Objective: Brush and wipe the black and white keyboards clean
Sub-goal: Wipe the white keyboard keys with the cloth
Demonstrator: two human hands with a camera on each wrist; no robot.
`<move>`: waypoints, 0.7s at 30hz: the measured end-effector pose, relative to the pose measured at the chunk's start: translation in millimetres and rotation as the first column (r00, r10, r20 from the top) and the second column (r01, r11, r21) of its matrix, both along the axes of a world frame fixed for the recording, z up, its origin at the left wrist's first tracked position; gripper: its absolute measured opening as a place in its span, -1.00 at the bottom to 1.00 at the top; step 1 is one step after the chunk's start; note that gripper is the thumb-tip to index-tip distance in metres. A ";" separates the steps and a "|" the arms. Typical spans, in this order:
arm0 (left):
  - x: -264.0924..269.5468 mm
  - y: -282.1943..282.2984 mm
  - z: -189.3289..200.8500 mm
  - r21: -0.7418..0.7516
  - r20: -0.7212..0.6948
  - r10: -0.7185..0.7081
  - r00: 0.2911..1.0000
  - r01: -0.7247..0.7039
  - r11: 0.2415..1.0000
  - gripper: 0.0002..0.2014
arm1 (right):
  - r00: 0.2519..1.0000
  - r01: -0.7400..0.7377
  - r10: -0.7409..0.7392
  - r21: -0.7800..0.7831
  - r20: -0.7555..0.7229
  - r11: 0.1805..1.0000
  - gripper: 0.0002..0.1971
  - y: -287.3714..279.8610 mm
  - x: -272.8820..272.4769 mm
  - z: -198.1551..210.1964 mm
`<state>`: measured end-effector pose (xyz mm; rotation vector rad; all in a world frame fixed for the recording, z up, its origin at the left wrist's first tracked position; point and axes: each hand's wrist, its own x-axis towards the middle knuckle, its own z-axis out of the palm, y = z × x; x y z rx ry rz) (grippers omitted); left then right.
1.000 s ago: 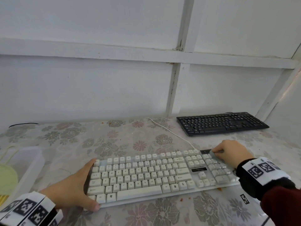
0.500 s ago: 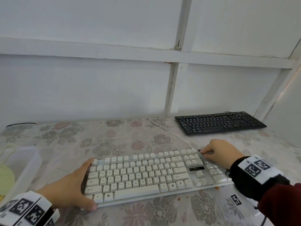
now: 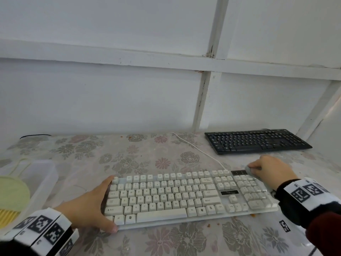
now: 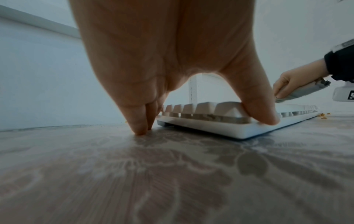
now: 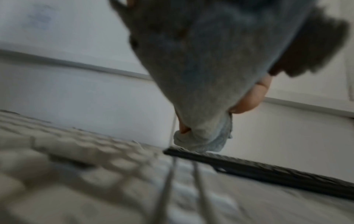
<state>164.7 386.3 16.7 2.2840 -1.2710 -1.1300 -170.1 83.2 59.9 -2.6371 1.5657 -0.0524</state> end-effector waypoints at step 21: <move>2.7 4.2 4.3 -0.091 -0.035 -0.068 0.997 0.065 0.994 0.33 | 0.681 -0.732 0.725 0.064 0.098 0.679 -0.75 207.8 236.4 -22.3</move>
